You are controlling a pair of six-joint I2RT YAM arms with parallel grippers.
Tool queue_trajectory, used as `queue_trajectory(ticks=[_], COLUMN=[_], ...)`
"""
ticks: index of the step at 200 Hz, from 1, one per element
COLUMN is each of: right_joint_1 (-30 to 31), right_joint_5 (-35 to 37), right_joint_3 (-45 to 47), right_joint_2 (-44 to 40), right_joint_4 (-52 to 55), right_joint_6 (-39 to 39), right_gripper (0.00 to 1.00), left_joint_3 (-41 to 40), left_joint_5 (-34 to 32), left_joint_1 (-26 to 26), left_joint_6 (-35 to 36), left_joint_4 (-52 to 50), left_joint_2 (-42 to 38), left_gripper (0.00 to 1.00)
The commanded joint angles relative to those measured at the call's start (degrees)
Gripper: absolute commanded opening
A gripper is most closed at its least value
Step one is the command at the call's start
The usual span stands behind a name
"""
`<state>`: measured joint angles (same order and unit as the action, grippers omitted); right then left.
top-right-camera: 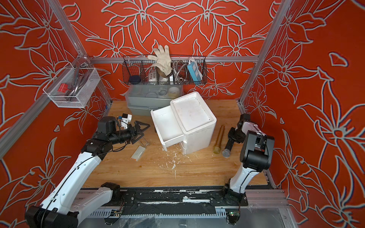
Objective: Take the microphone out of the drawer
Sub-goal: Place the microphone at the center of the board.
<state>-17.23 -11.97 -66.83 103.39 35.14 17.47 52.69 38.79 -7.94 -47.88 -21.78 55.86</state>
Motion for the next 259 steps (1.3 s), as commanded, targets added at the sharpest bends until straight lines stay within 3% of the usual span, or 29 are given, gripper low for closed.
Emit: queue_trajectory(ticks=[1, 44, 126, 146, 169, 220, 259], right_joint_1=[-0.11, -0.16, -0.03, -0.07, -0.07, 0.36, 1.98], right_joint_5=[-0.51, -1.28, -3.07, -2.90, -2.36, -2.65, -11.86], right_joint_3=[-0.67, -0.70, -0.41, -0.61, -0.99, -2.34, -4.94], right_joint_2=[1.79, 2.04, 1.21, -0.57, -3.61, -13.95, -24.52], right_joint_4=[-0.31, -0.86, -1.30, -1.04, -0.39, 1.07, 0.55], right_joint_6=[-0.11, 0.46, 1.34, 1.55, 2.11, 4.51, 5.77], right_gripper=[0.01, 0.11, 0.52, 0.65, 0.99, 1.00, 1.00], left_joint_3=[-0.50, -0.43, -1.48, -1.59, -1.62, -1.45, -2.45], left_joint_5=[0.24, -0.03, -0.55, -0.56, -0.62, -1.97, -4.32], left_joint_1=[-0.23, -0.22, -0.23, -0.23, -0.18, -0.14, 0.02], left_joint_6=[-0.28, -0.64, -0.89, -0.88, -0.81, 0.69, 1.26], left_joint_4=[0.59, 0.77, 0.51, 0.60, 0.60, -0.91, -2.22], left_joint_2=[-0.18, -0.27, -1.27, -1.25, -1.23, -1.28, -2.17], left_gripper=[1.00, 1.00, 1.00, 1.00, 1.00, 1.00, 1.00])
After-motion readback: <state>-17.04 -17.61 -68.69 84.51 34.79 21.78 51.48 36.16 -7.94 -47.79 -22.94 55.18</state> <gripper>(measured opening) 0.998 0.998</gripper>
